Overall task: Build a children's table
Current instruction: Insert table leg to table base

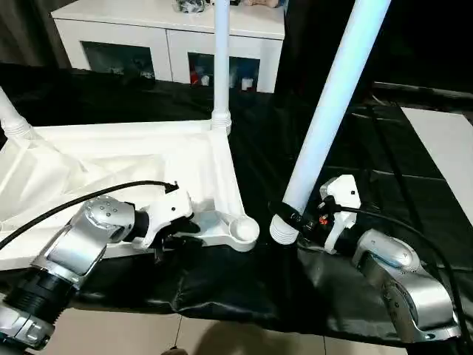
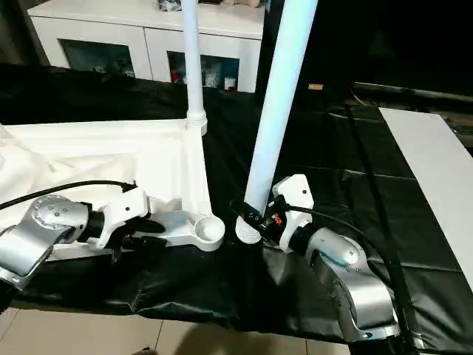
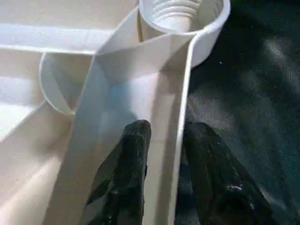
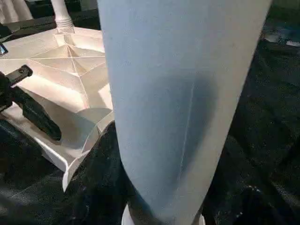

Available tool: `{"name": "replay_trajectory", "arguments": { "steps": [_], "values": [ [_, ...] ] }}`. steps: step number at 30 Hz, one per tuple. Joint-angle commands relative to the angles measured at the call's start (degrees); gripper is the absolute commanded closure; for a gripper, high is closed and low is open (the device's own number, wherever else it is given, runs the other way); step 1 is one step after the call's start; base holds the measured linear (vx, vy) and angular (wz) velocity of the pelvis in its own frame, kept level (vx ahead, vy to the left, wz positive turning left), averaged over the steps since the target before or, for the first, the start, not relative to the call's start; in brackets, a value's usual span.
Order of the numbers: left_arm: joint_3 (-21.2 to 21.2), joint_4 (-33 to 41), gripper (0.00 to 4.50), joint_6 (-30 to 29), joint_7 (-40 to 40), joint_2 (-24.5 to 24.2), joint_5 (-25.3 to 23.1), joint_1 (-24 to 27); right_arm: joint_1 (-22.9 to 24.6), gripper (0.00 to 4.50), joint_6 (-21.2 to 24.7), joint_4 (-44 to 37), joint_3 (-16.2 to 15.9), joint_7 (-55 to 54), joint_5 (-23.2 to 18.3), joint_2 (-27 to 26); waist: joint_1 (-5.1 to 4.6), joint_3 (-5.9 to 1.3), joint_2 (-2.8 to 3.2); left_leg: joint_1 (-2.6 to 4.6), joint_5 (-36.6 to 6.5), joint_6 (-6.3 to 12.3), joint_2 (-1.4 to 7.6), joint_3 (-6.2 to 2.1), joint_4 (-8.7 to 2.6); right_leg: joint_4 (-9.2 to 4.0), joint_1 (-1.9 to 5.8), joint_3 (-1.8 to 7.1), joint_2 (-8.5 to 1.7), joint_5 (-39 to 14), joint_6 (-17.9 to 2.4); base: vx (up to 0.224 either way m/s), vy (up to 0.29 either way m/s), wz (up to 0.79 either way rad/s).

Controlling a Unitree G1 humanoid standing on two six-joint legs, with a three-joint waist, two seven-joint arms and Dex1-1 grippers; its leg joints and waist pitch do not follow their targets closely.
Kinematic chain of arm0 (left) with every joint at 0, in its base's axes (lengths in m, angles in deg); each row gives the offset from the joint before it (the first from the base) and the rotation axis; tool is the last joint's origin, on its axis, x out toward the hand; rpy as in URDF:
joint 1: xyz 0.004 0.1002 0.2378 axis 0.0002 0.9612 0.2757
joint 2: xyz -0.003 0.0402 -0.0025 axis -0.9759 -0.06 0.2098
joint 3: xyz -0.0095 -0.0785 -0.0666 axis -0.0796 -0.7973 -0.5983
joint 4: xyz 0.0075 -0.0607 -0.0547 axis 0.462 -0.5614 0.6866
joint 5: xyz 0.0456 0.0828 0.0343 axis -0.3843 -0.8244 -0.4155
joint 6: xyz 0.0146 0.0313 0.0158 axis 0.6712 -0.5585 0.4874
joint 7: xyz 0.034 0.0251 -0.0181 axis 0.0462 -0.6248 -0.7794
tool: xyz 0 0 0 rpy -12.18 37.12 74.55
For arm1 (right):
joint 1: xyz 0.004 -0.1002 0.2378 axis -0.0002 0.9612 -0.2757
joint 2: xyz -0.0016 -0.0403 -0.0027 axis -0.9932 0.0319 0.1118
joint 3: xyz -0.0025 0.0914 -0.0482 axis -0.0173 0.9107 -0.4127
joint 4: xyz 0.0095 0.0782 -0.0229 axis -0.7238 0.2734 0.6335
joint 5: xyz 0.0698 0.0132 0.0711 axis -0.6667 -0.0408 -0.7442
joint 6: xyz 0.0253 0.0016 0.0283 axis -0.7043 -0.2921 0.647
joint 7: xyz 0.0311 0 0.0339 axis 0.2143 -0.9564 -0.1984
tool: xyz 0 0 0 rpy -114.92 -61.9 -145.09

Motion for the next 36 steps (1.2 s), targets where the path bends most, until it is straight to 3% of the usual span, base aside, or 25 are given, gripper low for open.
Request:
{"name": "replay_trajectory", "arguments": {
  "steps": [1,11,18,23,28,33,35,36],
  "values": [
    [-0.49,-0.16,3.32,0.26,0.54,-0.62,0.0,0.2,-0.46,2.65,0.29,-0.3,0.15,0.11,0.25,0.61,0.0,-2.65,0.83,0.31,-14.97,-1.76,1.99,-0.28,-5.14,-5.41,2.03,3.26,-4.36,-13.01,-8.77,0.0,0.0,0.0],
    [-0.11,-0.81,4.23,0.6,1.82,-0.83,-0.55,0.67,-0.73,2.65,0.07,-0.13,0.3,0.29,0.14,0.62,-0.06,-2.57,0.78,0.31,-15.47,-1.76,1.99,-0.25,-5.24,-5.58,1.96,3.32,-4.4,-14.12,-8.47,0.0,0.0,0.0],
    [0.92,-0.37,4.42,0.82,3.27,-1.78,-1.34,2.42,-0.97,2.65,0.0,0.01,0.69,0.47,-0.14,0.69,-0.3,-2.68,0.49,0.25,-13.21,-1.24,1.98,-0.07,-5.2,-5.39,2.13,3.34,-4.36,-11.02,-8.86,0.0,0.0,0.0],
    [-0.04,-1.78,4.42,3.33,1.24,0.28,-1.34,2.05,-3.21,2.65,2.38,0.64,3.95,-0.85,-4.81,-2.27,-0.43,-2.75,0.26,0.32,-12.27,-0.76,2.02,0.06,-5.24,-5.39,2.17,3.37,-4.35,-10.58,-9.12,0.0,0.0,0.0],
    [-0.31,-2.6,4.5,4.33,1.93,4.13,0.66,0.32,-8.14,2.66,7.35,2.63,6.0,-0.66,-10.45,-4.66,-0.29,-2.74,0.58,0.7,-13.55,-1.42,2.08,0.11,-5.35,-5.45,1.98,3.49,-4.38,-12.02,-9.41,0.0,0.0,0.0],
    [1.29,-3.17,4.5,4.86,2.4,6.81,0.15,-1.39,-12.2,2.67,13.3,5.57,4.25,2.44,-12.05,-4.16,-0.03,-3.0,0.52,0.55,-10.3,-1.37,2.01,0.35,-5.01,-5.04,2.23,3.5,-4.31,-6.43,-10.21,0.0,0.0,0.0],
    [1.75,-4.81,4.5,5.95,2.46,8.15,-0.94,-2.43,-13.17,2.67,15.65,6.73,-0.29,5.61,-9.24,-1.46,0.1,-3.0,0.47,0.54,-9.57,-1.48,1.92,0.39,-4.96,-5.05,2.41,3.39,-4.14,-5.72,-10.16,0.0,0.0,0.0],
    [1.75,-4.81,4.5,5.95,2.46,8.15,-0.94,-2.43,-13.17,2.67,15.65,6.73,-0.29,5.61,-9.24,-1.46,0.15,-2.97,0.5,0.52,-9.56,-1.46,1.9,0.45,-4.92,-5.11,2.37,3.44,-4.2,-5.81,-10.14,0.0,0.0,0.0]
  ]
}}
